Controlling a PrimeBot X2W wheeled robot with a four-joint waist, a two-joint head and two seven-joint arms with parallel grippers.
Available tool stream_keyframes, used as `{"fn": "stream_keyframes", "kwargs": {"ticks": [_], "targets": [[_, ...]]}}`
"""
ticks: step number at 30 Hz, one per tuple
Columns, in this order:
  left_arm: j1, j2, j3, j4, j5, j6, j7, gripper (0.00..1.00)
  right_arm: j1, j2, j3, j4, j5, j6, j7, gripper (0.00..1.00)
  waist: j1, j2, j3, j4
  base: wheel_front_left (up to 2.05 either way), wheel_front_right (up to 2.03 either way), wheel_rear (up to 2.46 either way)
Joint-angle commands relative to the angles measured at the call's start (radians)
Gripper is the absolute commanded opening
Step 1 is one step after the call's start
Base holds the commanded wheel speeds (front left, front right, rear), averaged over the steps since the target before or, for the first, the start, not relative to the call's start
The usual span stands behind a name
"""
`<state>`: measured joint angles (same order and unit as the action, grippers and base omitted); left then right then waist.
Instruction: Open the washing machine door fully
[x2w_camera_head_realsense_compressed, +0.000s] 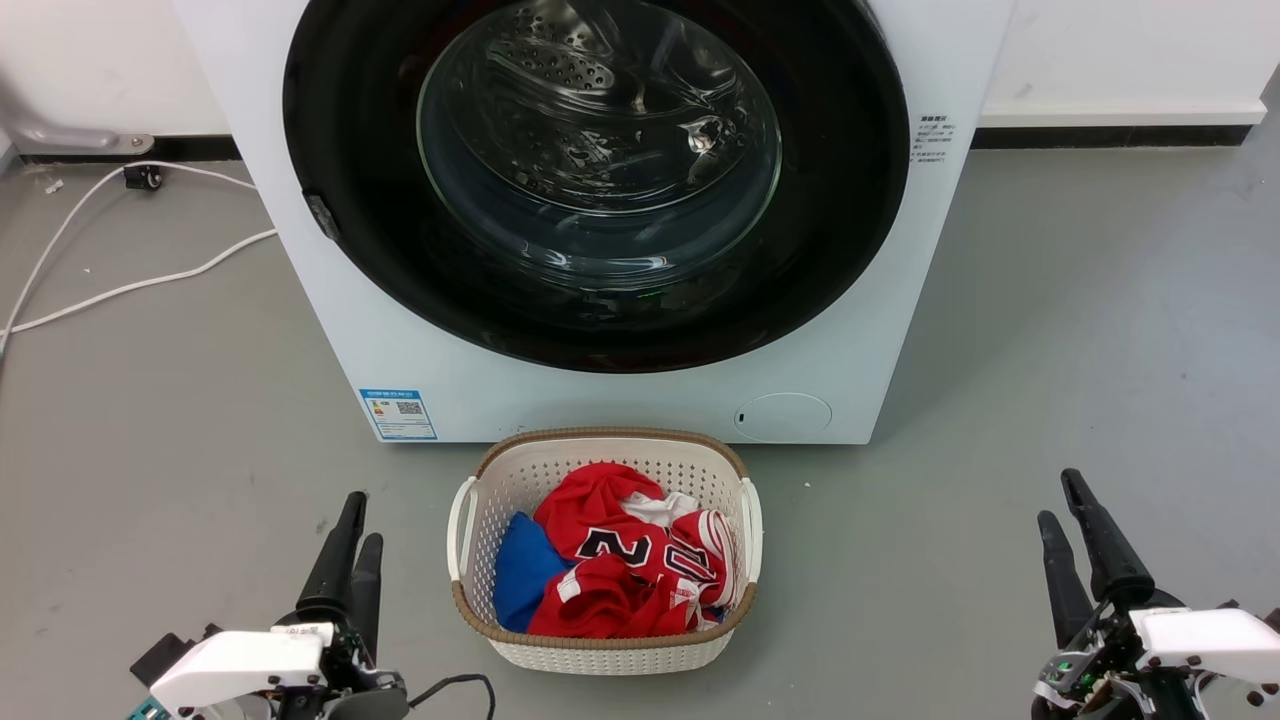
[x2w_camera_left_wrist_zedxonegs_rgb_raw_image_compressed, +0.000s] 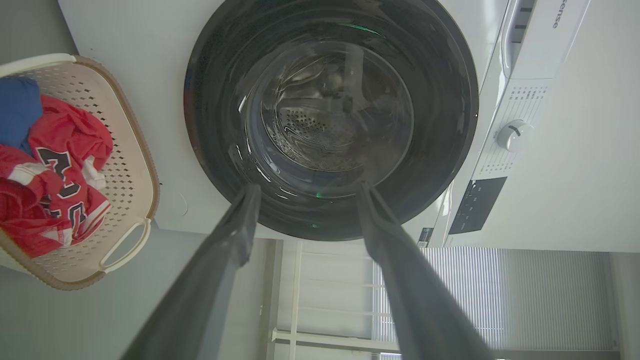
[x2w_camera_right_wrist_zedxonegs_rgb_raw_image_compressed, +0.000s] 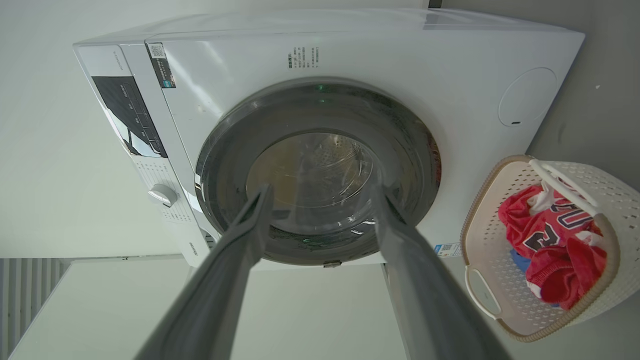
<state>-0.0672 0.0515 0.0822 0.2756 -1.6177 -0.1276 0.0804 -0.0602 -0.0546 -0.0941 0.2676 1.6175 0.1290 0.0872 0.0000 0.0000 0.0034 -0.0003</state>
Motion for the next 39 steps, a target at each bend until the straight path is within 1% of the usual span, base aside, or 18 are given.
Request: {"fn": "stream_keyframes", "kwargs": {"ticks": [1,6,7,8,13,14,21,26,31,39], "targets": [[-0.028,0.003,-0.01,-0.025,0.017,-0.001,-0.012,1.0,-0.015,-0.003,0.006,-0.027,-0.017,0.0,-0.013,1.0,0.0,0.0,0.0,0.0,0.0,0.0,0.0],[-0.036,0.005,-0.023,-0.043,0.091,-0.001,-0.036,1.0,-0.009,-0.007,0.019,-0.042,-0.061,0.0,-0.039,1.0,0.0,0.0,0.001,0.0,0.0,0.0,0.0],[-0.036,0.005,-0.023,-0.043,0.091,-0.001,-0.036,1.0,-0.009,-0.007,0.019,-0.042,-0.061,0.0,-0.039,1.0,0.0,0.0,0.001,0.0,0.0,0.0,0.0],[-0.039,0.005,-0.025,-0.052,0.134,-0.001,-0.045,1.0,-0.008,-0.011,0.024,-0.047,-0.09,0.0,-0.048,1.0,0.0,0.0,0.001,0.0,0.0,0.0,0.0],[-0.044,0.004,-0.036,-0.071,0.262,-0.001,-0.067,1.0,-0.007,-0.019,0.033,-0.063,-0.196,0.0,-0.071,1.0,0.0,0.0,0.002,0.001,0.0,0.0,0.0],[-0.044,0.004,-0.036,-0.071,0.262,-0.001,-0.067,1.0,-0.007,-0.019,0.033,-0.063,-0.196,0.0,-0.071,1.0,0.0,0.0,0.002,0.001,0.0,0.0,0.0],[-0.054,0.018,-0.062,-0.095,0.465,-0.001,-0.095,1.0,-0.002,-0.022,0.027,-0.084,-0.4,0.001,-0.1,1.0,0.0,0.0,0.003,0.002,0.0,0.0,0.0],[-0.056,0.028,-0.078,-0.104,0.586,-0.001,-0.115,1.0,0.004,-0.019,0.03,-0.096,-0.537,0.001,-0.119,1.0,0.0,0.0,0.005,0.003,0.0,0.0,0.0],[-0.061,0.035,-0.099,-0.105,0.684,0.006,-0.132,1.0,0.008,-0.017,0.037,-0.107,-0.659,0.001,-0.137,1.0,0.0,0.0,0.006,0.004,0.0,0.0,0.0],[-0.07,0.051,-0.128,-0.096,0.811,0.02,-0.16,1.0,0.02,-0.012,0.047,-0.125,-0.805,0.001,-0.151,1.0,0.0,0.0,0.006,0.004,0.0,0.0,0.0]]}}
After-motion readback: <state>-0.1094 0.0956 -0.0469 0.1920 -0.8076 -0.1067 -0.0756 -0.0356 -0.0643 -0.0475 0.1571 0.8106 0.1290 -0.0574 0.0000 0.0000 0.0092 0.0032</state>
